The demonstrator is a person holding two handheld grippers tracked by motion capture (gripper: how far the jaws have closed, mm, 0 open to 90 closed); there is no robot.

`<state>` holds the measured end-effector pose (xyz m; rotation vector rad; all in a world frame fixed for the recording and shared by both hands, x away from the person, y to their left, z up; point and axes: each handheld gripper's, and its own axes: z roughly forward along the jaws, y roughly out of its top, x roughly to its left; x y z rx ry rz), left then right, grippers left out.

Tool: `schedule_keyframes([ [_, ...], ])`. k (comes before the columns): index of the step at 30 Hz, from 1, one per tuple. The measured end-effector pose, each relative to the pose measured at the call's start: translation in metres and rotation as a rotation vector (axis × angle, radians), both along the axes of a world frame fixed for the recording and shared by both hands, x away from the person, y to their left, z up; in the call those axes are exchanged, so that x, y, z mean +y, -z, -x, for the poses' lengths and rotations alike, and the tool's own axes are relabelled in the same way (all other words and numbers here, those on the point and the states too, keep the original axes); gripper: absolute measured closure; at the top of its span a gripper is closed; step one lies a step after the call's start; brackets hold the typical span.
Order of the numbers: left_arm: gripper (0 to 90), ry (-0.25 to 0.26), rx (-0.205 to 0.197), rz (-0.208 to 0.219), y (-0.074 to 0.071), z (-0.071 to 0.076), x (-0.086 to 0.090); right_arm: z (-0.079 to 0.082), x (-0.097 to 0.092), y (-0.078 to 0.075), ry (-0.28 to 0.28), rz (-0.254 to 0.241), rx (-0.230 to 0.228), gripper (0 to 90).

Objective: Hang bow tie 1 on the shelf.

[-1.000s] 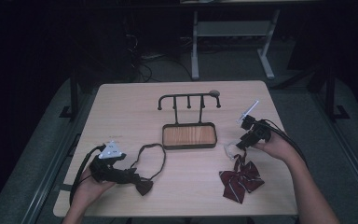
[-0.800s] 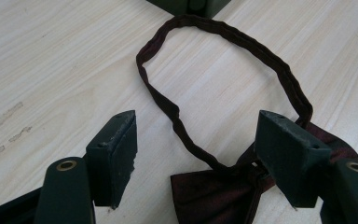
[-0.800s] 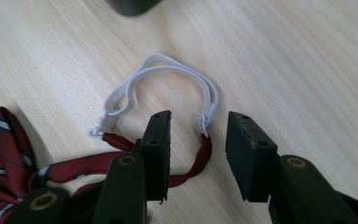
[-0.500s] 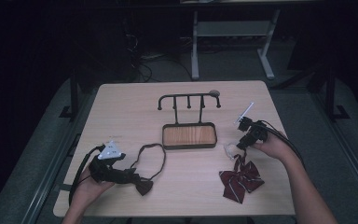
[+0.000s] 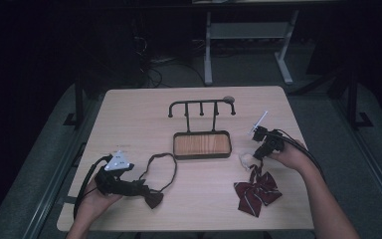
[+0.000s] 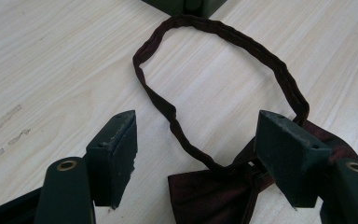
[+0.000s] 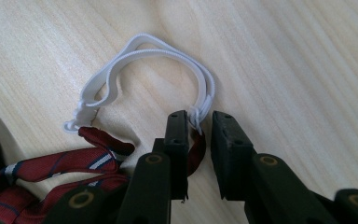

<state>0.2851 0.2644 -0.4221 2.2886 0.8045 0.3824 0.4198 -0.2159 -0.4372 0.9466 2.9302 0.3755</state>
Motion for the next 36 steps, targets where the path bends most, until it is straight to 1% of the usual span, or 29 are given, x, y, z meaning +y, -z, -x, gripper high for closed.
schedule_keyframes([
  [6, 30.5, 0.000, -0.003, -0.005, 0.000, 0.000, 0.000, -0.001, 0.002, 0.001, -0.010, 0.010, 0.009, 78.4],
  [7, 30.5, 0.001, -0.003, -0.007, -0.001, 0.000, 0.001, -0.001, 0.003, 0.003, -0.012, 0.015, 0.014, 80.6],
  [9, 30.5, 0.000, -0.002, -0.003, 0.000, 0.000, 0.000, -0.001, 0.003, 0.003, -0.013, 0.018, 0.014, 81.2],
  [14, 30.5, 0.000, -0.002, -0.004, 0.000, 0.000, 0.000, -0.001, 0.003, 0.001, -0.018, 0.024, 0.024, 83.4],
  [16, 30.5, 0.002, -0.003, -0.007, 0.000, 0.000, 0.000, 0.002, 0.003, -0.004, -0.026, 0.009, 0.023, 83.9],
  [22, 30.5, 0.005, 0.004, -0.011, 0.001, 0.000, -0.001, 0.008, 0.000, -0.010, -0.044, 0.000, 0.019, 84.0],
  [26, 30.5, 0.006, 0.005, -0.016, 0.001, 0.000, -0.002, 0.012, -0.002, -0.019, -0.054, -0.016, 0.030, 83.8],
  [27, 30.5, 0.006, 0.006, -0.017, 0.001, 0.000, -0.002, 0.013, -0.003, -0.021, -0.065, -0.028, 0.027, 83.8],
  [28, 30.5, 0.006, 0.006, -0.016, 0.002, 0.000, -0.002, 0.016, -0.003, -0.028, -0.075, -0.056, 0.028, 83.7],
  [29, 30.5, 0.006, 0.007, -0.016, 0.002, 0.000, -0.002, 0.016, -0.003, -0.031, -0.084, -0.066, 0.026, 83.7],
  [30, 30.5, 0.006, 0.007, -0.017, 0.002, 0.000, -0.002, 0.016, -0.003, -0.031, -0.084, -0.066, 0.026, 83.7],
  [32, 30.5, 0.006, 0.009, -0.015, 0.002, 0.000, -0.003, 0.018, -0.002, -0.036, -0.097, -0.075, 0.022, 83.6],
  [33, 30.5, 0.006, 0.009, -0.015, 0.002, 0.000, -0.003, 0.019, -0.002, -0.039, -0.103, -0.084, 0.022, 83.6],
  [34, 30.5, 0.007, 0.008, -0.016, 0.001, 0.000, -0.003, 0.022, -0.001, -0.043, -0.119, -0.103, 0.028, 83.7],
  [36, 30.6, 0.006, 0.007, -0.015, 0.001, 0.000, -0.002, 0.023, 0.000, -0.045, -0.125, -0.097, 0.028, 83.7],
])
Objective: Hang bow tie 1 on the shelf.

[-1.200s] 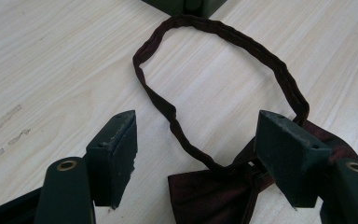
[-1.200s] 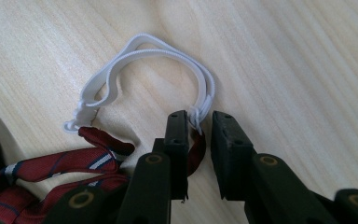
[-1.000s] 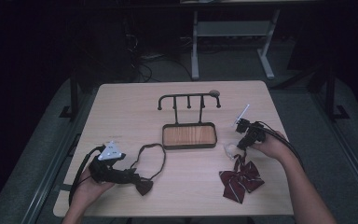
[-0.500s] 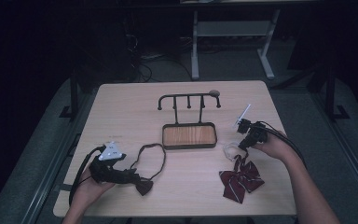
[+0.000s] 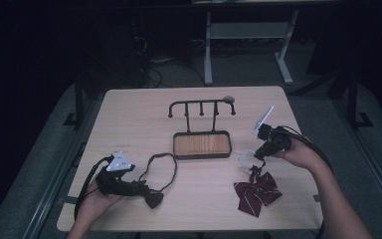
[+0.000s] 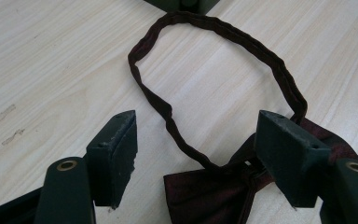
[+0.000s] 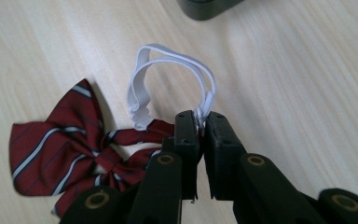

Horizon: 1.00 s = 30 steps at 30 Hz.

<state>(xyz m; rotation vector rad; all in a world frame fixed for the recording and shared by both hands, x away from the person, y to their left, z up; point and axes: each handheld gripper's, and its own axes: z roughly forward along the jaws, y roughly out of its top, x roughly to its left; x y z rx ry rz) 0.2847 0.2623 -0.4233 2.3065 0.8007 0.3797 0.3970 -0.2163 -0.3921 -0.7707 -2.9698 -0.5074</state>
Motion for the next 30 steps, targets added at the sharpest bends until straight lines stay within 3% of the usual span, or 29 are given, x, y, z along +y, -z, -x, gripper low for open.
schedule_keyframes([
  [7, 30.6, 0.000, 0.001, 0.002, 0.000, 0.000, 0.000, 0.008, 0.005, -0.022, -0.078, -0.045, -0.012, 83.6],
  [30, 30.6, -0.001, 0.006, 0.004, 0.001, -0.001, -0.001, 0.020, 0.016, -0.076, -0.134, -0.056, -0.084, 83.6],
])
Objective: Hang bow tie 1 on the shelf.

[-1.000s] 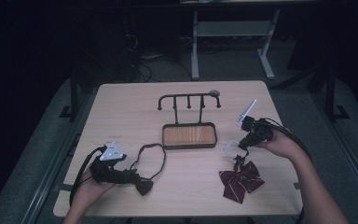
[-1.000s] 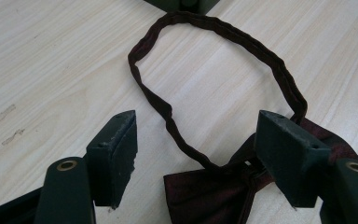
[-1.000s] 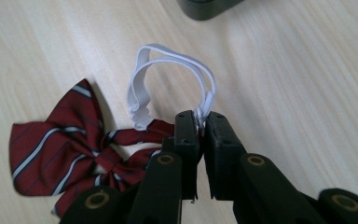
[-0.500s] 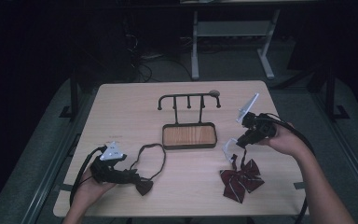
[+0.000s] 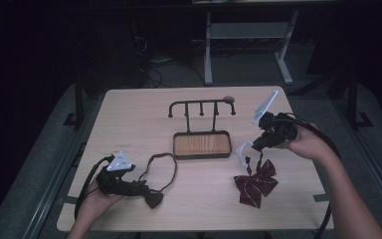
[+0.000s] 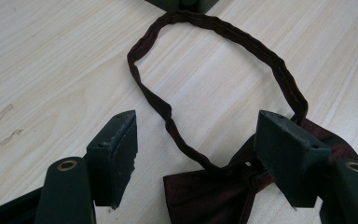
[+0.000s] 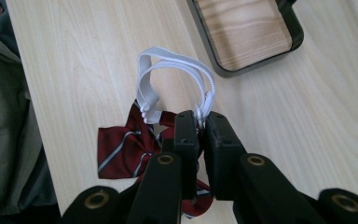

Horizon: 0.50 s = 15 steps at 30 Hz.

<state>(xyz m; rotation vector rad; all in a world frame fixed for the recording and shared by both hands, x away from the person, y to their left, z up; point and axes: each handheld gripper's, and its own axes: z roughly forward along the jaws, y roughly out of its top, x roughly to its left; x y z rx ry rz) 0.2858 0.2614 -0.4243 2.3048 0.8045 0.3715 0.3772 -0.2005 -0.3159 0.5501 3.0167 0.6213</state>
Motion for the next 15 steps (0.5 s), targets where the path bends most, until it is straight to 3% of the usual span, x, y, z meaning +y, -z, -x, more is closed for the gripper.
schedule_keyframes([
  [15, 31.1, 0.006, 0.003, -0.007, 0.001, 0.000, -0.001, -0.004, 0.013, -0.026, -0.020, 0.014, -0.047, 83.6],
])
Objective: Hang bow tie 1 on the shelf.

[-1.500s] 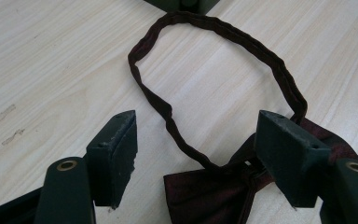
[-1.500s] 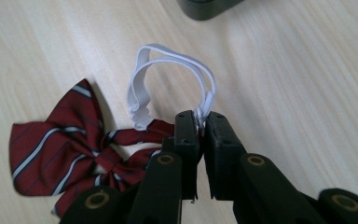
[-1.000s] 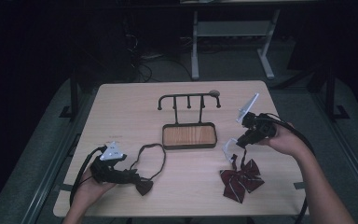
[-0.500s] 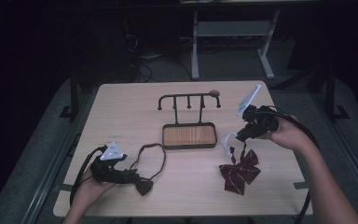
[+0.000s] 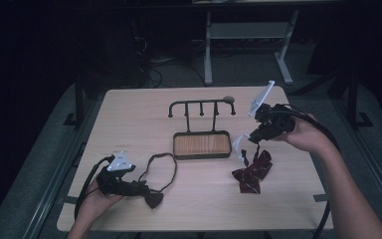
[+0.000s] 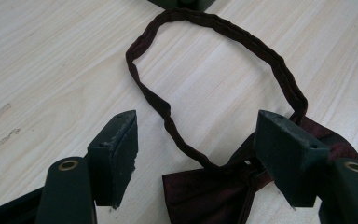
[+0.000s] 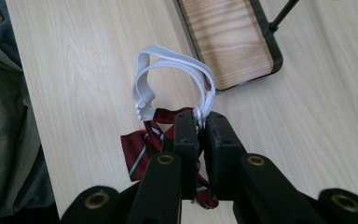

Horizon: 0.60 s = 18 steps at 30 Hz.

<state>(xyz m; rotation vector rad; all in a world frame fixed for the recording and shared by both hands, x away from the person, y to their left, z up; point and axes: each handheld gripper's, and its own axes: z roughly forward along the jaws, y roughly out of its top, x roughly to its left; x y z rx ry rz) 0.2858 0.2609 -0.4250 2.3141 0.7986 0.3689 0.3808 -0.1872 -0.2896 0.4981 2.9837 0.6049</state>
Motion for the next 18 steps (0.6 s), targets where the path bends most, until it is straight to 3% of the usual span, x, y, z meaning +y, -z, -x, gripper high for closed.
schedule_keyframes([
  [18, 31.2, 0.004, -0.003, 0.001, -0.001, 0.000, 0.001, -0.012, 0.016, -0.023, 0.023, 0.005, -0.031, 83.6],
])
